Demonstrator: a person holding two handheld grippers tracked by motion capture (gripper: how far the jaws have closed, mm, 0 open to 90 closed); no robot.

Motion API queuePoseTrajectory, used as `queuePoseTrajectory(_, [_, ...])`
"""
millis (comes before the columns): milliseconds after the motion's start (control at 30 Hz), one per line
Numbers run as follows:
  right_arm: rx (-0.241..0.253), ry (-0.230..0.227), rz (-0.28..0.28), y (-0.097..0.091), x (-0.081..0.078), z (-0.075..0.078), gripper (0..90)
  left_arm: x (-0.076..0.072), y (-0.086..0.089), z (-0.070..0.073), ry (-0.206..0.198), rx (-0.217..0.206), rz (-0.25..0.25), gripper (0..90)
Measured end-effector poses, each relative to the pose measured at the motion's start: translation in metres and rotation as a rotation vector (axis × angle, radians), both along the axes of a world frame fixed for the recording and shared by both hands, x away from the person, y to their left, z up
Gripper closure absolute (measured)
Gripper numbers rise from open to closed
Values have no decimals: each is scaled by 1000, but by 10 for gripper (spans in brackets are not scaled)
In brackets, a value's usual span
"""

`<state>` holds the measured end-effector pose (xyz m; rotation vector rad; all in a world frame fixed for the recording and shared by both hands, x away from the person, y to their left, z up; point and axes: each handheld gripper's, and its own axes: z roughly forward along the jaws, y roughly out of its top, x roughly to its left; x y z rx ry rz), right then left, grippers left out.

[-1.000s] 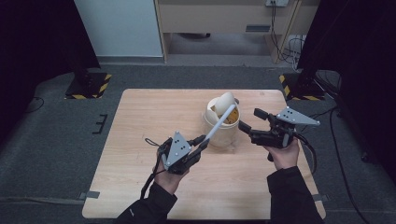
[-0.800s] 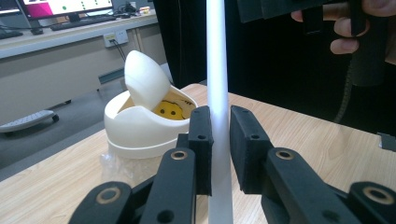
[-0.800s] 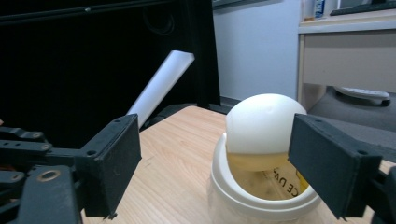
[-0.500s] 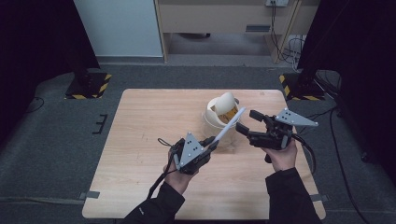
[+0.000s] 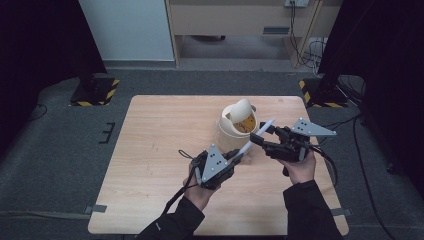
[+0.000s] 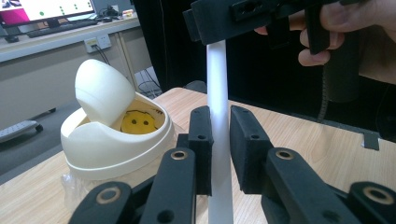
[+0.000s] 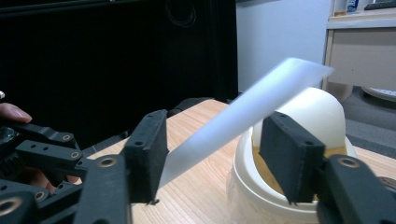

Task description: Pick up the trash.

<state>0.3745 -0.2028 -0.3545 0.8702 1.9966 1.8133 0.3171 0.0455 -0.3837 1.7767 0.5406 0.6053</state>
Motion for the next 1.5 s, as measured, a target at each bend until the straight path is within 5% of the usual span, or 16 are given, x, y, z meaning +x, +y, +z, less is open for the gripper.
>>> queuePoseTrajectory(367, [30, 25, 53, 1, -1, 0, 659, 2, -2, -5, 33, 6, -2, 779])
queuePoseTrajectory(433, [30, 18, 49, 0, -2, 0, 772, 2, -1, -6, 34, 7, -1, 773])
queuePoseTrajectory(733, [2, 10, 30, -4, -2, 1, 802, 6, 18, -11, 89, 9, 23, 729])
queuePoseTrajectory(1067, [7, -12, -1, -9, -2, 4, 803, 7, 78, -25, 177, 81, 97, 654])
queuePoseTrajectory(1500, [60, -64, -95, -17, 5, 14, 803, 17, 157, -79, 351, 172, 277, 378])
